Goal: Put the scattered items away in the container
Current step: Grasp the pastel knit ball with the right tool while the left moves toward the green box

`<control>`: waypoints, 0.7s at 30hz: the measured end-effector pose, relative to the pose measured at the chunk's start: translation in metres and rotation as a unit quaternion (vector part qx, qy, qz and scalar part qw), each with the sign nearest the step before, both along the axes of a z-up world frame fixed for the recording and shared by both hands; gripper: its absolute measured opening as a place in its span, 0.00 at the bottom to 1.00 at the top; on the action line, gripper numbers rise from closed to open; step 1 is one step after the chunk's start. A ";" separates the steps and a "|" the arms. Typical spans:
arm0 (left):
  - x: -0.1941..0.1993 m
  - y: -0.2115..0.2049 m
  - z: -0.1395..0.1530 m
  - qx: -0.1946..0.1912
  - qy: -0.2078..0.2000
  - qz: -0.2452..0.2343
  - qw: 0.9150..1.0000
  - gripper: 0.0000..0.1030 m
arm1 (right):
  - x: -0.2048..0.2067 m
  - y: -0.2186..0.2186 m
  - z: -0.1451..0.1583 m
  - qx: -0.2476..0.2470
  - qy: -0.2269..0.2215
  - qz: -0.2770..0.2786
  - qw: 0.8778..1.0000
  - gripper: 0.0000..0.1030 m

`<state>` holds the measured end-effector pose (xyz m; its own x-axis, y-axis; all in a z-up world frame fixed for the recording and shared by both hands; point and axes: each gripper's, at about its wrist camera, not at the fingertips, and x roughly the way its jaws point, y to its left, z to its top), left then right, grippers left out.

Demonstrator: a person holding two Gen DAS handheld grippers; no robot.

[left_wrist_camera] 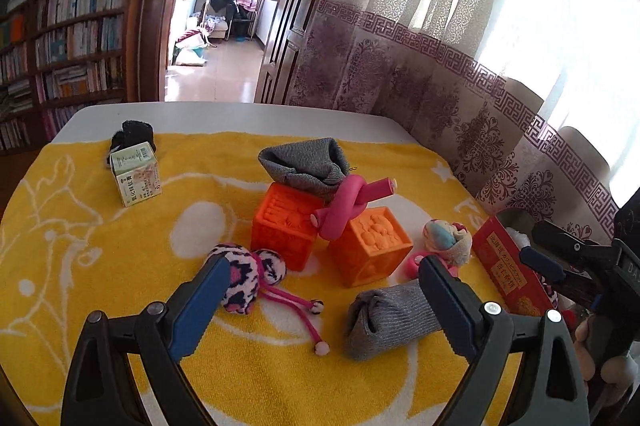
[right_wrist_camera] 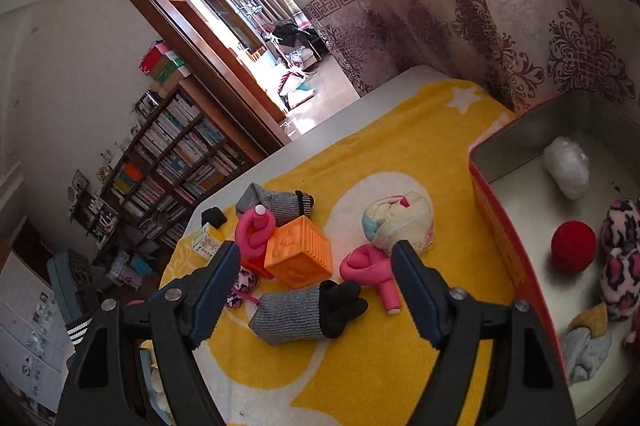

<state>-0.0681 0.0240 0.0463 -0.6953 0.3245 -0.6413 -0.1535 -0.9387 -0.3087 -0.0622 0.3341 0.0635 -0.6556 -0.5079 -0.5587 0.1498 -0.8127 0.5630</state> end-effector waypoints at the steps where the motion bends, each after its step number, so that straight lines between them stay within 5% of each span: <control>1: 0.000 -0.004 -0.002 0.002 -0.001 0.003 1.000 0.94 | -0.006 -0.003 -0.003 0.006 -0.006 -0.002 1.000 0.78; 21: -0.014 -0.072 -0.031 0.043 -0.039 0.085 0.995 0.94 | -0.072 -0.032 -0.044 0.221 -0.024 -0.083 0.972 0.78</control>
